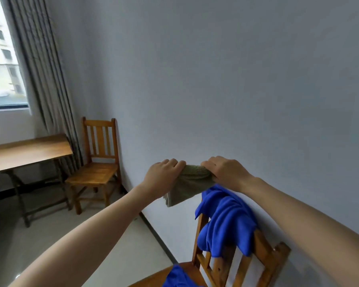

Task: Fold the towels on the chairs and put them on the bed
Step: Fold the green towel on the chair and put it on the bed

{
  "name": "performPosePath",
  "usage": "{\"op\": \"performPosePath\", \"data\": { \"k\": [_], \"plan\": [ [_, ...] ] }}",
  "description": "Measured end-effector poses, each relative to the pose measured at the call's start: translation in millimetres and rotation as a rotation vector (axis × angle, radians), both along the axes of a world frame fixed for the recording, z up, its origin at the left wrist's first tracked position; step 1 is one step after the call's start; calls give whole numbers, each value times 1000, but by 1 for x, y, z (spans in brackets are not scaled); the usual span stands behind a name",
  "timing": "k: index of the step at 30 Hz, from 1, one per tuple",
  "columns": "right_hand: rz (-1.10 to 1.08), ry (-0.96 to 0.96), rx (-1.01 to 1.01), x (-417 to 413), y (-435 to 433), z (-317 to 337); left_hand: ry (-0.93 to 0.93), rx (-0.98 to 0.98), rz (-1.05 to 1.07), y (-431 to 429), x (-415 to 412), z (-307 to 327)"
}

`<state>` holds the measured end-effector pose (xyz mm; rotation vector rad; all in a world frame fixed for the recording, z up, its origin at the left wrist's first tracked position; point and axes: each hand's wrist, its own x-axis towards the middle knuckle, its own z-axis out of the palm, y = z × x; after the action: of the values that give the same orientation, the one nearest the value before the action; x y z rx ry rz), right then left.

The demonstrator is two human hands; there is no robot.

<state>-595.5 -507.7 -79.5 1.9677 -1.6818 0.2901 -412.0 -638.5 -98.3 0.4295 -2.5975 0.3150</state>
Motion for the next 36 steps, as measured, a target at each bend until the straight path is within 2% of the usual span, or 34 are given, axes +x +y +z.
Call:
{"op": "performPosePath", "data": {
  "k": [4, 10, 14, 19, 25, 34, 36],
  "plan": [
    [100, 43, 23, 3, -5, -2, 47, -3, 96, 20, 19, -4],
    [401, 81, -8, 31, -5, -21, 91, -92, 291, 65, 71, -30],
    [622, 46, 52, 65, -3, -45, 77, -39, 454, 111, 115, -56],
    [781, 47, 229, 144, -3, -64, 43, -19, 699, 165, 191, -73],
    [962, 55, 206, 247, 3, -72, 3, -54, 949, 219, 277, -71],
    [1148, 176, 137, 396, 13, -63, -15, -31, 1158, 267, 407, -69],
    [1189, 152, 113, 433, 11, -63, -43, -3, 1195, 272, 440, -67]
  ]
}}
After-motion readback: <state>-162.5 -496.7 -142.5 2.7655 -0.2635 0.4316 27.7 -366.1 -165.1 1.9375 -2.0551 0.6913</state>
